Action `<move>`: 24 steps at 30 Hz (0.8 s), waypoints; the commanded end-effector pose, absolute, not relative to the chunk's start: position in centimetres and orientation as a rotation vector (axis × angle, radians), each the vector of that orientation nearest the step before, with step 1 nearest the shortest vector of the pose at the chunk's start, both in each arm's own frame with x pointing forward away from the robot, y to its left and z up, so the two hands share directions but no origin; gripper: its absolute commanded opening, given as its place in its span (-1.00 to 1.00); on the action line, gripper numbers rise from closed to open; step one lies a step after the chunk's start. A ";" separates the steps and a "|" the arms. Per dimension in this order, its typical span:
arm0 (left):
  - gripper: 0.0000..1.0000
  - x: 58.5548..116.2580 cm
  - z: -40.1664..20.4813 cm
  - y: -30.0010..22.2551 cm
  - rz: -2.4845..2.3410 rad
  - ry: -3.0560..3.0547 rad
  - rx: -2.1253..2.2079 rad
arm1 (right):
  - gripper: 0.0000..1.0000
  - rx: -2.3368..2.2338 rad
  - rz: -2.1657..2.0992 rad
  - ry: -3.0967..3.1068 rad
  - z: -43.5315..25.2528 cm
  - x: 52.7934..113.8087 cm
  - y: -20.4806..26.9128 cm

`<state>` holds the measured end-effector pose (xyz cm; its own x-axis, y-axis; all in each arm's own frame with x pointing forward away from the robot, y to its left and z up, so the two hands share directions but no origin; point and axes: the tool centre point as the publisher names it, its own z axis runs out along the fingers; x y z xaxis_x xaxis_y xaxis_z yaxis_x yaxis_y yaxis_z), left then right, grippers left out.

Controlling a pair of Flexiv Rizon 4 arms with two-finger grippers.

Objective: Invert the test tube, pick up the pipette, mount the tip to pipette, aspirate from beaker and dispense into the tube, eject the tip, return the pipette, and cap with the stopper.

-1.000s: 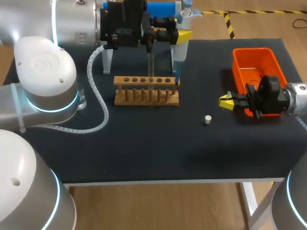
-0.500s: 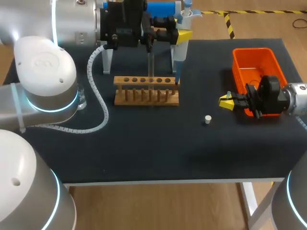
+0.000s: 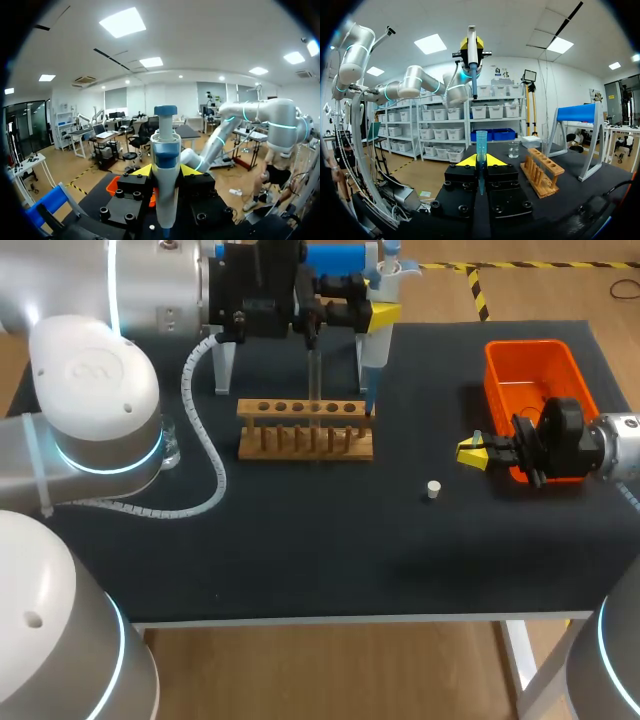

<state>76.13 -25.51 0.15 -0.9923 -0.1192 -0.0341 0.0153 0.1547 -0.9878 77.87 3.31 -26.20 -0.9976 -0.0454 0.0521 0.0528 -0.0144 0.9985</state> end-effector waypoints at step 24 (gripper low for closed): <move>-1.00 76.2 0.2 -25.3 -1.979 2.306 -0.099 | -1.00 0.041 -2.157 -2.182 -26.3 77.5 6.0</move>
